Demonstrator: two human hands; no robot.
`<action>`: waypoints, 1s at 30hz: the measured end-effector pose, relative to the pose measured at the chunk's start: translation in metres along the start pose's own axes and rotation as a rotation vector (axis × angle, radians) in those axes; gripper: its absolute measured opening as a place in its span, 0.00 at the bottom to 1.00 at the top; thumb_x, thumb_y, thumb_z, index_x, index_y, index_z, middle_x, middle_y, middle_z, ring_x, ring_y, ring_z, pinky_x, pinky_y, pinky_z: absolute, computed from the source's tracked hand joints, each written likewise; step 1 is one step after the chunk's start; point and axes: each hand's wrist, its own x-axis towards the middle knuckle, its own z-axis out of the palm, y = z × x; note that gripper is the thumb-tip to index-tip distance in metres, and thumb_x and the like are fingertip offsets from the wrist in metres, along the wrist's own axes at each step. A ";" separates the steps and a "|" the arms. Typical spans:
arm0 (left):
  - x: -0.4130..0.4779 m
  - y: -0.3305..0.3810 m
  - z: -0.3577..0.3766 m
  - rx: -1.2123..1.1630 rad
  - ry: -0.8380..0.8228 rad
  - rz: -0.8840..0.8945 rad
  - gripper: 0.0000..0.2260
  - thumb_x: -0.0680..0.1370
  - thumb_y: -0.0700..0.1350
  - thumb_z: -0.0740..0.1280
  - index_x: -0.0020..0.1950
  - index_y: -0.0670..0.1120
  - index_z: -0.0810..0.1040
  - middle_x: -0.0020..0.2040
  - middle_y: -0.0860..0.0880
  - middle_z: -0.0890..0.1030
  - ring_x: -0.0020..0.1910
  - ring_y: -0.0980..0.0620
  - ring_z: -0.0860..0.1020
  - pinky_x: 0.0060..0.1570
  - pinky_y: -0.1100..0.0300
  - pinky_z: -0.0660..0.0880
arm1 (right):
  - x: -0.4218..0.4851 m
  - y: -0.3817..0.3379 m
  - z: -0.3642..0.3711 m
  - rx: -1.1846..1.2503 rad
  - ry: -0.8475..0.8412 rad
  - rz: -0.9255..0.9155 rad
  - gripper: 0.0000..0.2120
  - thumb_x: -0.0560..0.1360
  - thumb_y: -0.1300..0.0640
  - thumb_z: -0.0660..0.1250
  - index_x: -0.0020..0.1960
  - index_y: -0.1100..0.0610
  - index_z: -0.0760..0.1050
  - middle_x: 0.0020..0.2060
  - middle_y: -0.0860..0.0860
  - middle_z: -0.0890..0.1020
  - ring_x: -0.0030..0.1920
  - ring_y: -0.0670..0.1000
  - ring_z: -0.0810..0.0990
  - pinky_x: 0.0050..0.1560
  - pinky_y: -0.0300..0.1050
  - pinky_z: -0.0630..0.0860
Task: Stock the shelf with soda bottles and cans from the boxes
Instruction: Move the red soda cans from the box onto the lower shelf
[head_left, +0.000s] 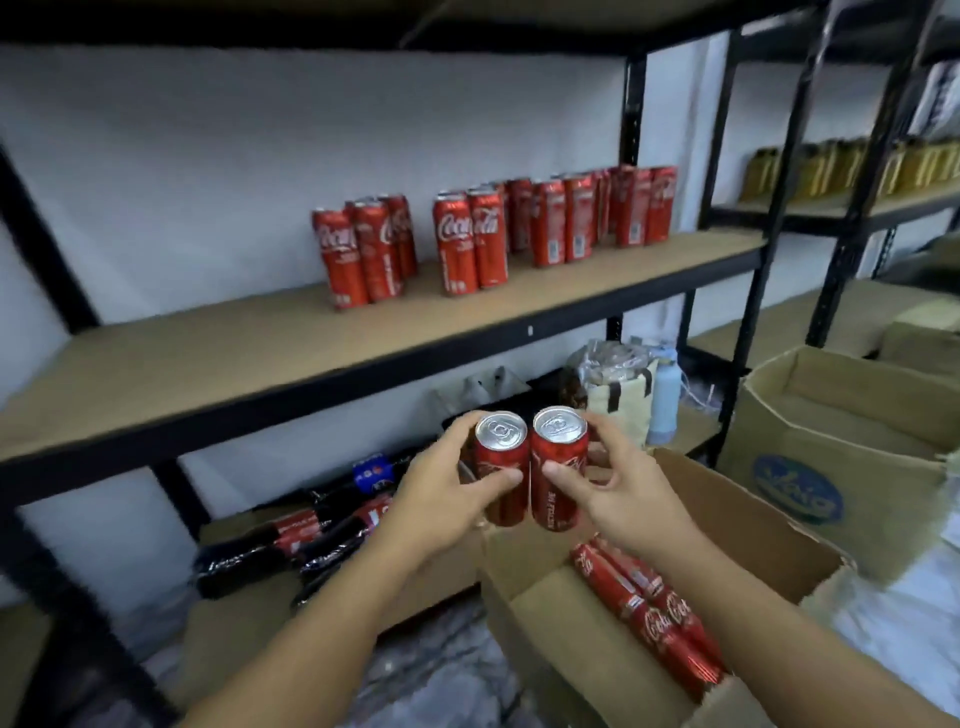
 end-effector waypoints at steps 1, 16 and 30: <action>-0.005 0.014 -0.018 -0.009 0.031 0.023 0.24 0.74 0.49 0.77 0.67 0.62 0.75 0.58 0.62 0.83 0.58 0.62 0.80 0.58 0.63 0.76 | 0.002 -0.021 0.002 0.004 -0.008 -0.042 0.24 0.75 0.50 0.75 0.67 0.39 0.72 0.54 0.35 0.82 0.57 0.34 0.79 0.61 0.42 0.78; 0.023 0.076 -0.219 0.062 0.458 0.015 0.16 0.78 0.52 0.74 0.63 0.61 0.74 0.54 0.66 0.80 0.52 0.74 0.76 0.48 0.74 0.74 | 0.132 -0.201 0.105 0.145 -0.251 -0.182 0.28 0.76 0.39 0.71 0.71 0.37 0.63 0.59 0.40 0.81 0.56 0.42 0.82 0.57 0.52 0.82; 0.109 -0.010 -0.262 0.107 0.518 -0.085 0.19 0.81 0.49 0.70 0.71 0.57 0.71 0.57 0.63 0.80 0.53 0.69 0.78 0.55 0.67 0.74 | 0.234 -0.185 0.201 0.002 -0.249 -0.139 0.37 0.77 0.42 0.70 0.80 0.42 0.54 0.65 0.39 0.72 0.67 0.43 0.70 0.72 0.53 0.70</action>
